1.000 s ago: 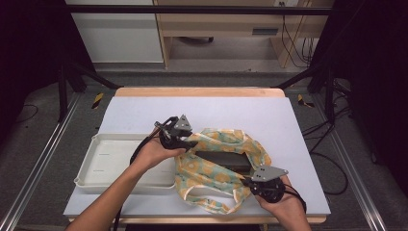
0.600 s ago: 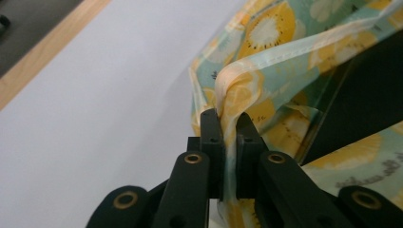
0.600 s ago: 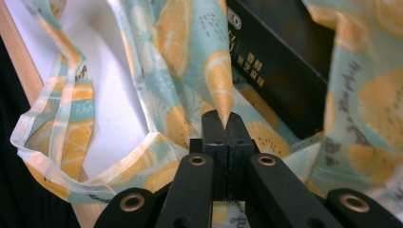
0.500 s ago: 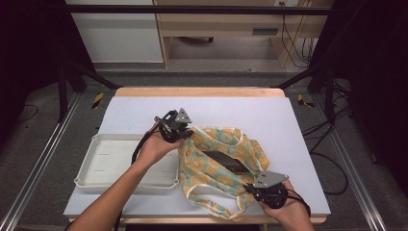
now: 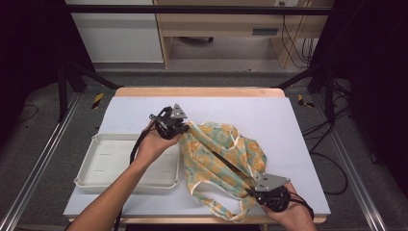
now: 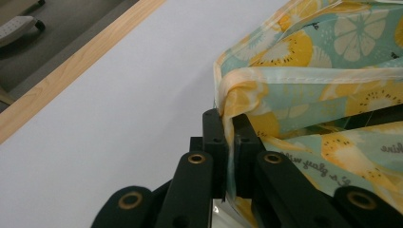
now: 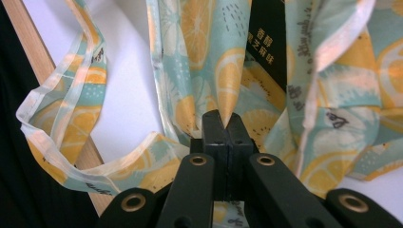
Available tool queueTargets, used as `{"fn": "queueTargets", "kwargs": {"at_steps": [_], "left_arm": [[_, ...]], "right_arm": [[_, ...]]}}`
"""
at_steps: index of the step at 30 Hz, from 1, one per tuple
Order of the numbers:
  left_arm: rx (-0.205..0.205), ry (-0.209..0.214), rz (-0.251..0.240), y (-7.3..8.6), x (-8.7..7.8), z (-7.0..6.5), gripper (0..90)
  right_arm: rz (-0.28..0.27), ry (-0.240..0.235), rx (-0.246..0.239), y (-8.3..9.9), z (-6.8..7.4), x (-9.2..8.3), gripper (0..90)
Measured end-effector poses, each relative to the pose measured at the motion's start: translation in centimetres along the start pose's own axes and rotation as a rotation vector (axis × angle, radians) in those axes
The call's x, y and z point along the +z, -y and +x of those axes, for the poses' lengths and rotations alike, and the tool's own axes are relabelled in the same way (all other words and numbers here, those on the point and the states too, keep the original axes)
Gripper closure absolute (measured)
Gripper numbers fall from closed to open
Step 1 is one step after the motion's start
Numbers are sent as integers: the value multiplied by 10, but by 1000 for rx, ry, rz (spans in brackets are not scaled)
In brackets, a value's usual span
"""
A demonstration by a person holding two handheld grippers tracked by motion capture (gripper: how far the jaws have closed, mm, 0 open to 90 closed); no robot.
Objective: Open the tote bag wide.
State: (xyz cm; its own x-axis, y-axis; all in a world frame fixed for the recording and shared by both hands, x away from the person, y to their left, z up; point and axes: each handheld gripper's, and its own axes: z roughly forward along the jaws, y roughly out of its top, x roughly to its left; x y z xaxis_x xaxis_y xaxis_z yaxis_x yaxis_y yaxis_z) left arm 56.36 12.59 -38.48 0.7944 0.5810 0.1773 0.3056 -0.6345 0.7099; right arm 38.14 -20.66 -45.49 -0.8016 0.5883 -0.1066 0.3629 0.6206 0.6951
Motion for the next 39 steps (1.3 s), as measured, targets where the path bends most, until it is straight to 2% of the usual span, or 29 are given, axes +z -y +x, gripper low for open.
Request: {"fn": "queueTargets", "kwargs": {"at_steps": [13,22,26,32,39], "left_arm": [[-13,-7,-2,2,-2,5,880],[-20,13,-13,2,-2,2,882],[-8,25,-3,1,-4,1,882],[-3,46,-13,-1,-7,-4,880],[14,57,-16,-2,-9,-9,880]], "right_arm": [[-3,-5,3,3,-1,-1,900],[-17,1,11,-1,-3,-2,894],[-26,6,22,-3,-4,-2,836],[-46,35,55,-8,-6,-4,630],[-81,51,59,-21,-6,-13,497]]}}
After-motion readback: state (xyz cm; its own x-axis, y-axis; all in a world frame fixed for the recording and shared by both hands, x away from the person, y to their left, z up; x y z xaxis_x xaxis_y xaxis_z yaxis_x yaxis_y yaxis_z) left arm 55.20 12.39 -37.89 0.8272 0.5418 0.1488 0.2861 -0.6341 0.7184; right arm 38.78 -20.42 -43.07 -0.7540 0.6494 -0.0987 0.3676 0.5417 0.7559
